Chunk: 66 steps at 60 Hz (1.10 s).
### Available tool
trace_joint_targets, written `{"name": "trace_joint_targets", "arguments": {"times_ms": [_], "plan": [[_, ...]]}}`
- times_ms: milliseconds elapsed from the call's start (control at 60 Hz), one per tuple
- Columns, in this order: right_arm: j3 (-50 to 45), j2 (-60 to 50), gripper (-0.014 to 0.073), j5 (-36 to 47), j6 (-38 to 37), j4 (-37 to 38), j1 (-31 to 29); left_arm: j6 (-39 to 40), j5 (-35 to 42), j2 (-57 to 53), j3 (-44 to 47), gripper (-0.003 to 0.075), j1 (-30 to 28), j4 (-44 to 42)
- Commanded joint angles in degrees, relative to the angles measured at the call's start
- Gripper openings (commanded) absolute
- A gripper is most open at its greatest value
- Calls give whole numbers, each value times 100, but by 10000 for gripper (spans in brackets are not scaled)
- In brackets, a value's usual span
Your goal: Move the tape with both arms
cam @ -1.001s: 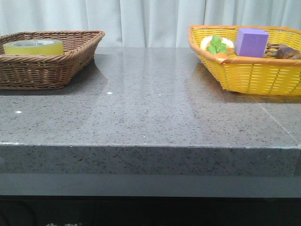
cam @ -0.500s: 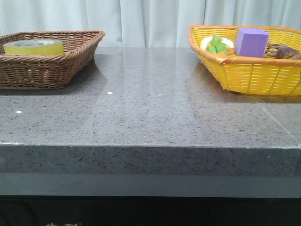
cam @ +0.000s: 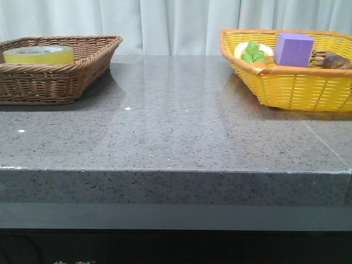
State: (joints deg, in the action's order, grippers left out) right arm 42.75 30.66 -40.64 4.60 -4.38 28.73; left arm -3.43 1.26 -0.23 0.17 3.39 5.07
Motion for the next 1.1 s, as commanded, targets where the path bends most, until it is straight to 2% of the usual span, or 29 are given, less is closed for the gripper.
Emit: {"name": "trace_joint_targets", "arguments": {"times_ms": [0,200,384,634,1084], "plan": [[-427,-337,-68,1222,38,65,-488,62,473,-102,45,-20,-16,14],[-2148,-1576,-68,2798,38,-45,-1760,62,473,-102,45,-20,-16,14],[-3438,-2422,-68,3845,38,-135,-2446,62,473,-102,45,-20,-16,14],[-4395,-3111,-68,4335,38,-146,-2608,62,473,-102,45,-20,-16,14],[-4392,-3257,-68,4269,38,-146,-2614,62,473,-102,45,-20,-16,14]]}}
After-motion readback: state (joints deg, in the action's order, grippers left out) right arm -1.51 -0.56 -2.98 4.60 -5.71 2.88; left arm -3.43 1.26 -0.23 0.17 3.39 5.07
